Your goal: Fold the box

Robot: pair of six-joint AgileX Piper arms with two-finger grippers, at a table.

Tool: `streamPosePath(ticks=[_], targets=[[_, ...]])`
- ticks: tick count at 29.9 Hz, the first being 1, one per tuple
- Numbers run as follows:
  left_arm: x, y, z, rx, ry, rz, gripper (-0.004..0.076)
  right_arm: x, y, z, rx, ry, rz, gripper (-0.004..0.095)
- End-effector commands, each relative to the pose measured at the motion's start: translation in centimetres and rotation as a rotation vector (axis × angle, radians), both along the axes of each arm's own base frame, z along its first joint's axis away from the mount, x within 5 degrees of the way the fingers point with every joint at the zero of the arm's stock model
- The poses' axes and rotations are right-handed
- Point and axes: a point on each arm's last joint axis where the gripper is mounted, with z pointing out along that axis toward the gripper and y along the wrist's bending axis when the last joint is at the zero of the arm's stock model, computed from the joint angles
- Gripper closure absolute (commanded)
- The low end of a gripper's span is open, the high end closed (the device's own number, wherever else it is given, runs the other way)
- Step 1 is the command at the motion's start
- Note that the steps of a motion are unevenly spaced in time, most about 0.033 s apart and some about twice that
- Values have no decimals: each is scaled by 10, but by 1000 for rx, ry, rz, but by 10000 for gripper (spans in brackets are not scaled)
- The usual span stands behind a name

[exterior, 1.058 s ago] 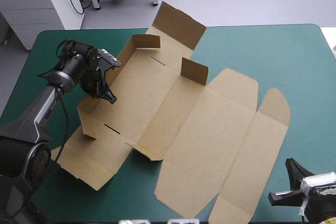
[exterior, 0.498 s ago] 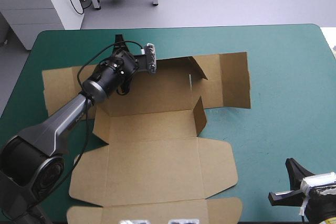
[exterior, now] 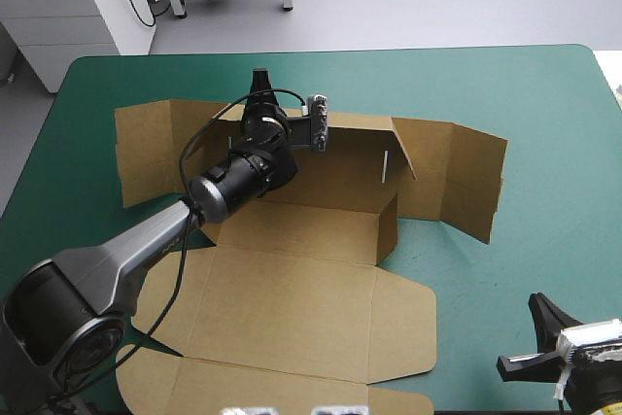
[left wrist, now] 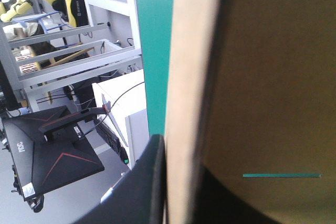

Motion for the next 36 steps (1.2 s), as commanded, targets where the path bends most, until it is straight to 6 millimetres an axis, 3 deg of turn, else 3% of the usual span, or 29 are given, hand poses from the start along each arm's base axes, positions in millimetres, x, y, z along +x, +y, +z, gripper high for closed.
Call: streamPosePath(ticks=[1,14,26,36], targets=[[-20,6,36,-92,-144,-11,733,-5,0,13,17,-116,-3,928],[-39,17,51,-234,-200,128,733,-5,0,13,17,-116,-3,928],[-61,-9,51,-222,-187,18,733,-5,0,13,17,-116,-3,928],[-66,-7,20,-108,-303,16,732,-5,0,13,17,-116,-3,928]])
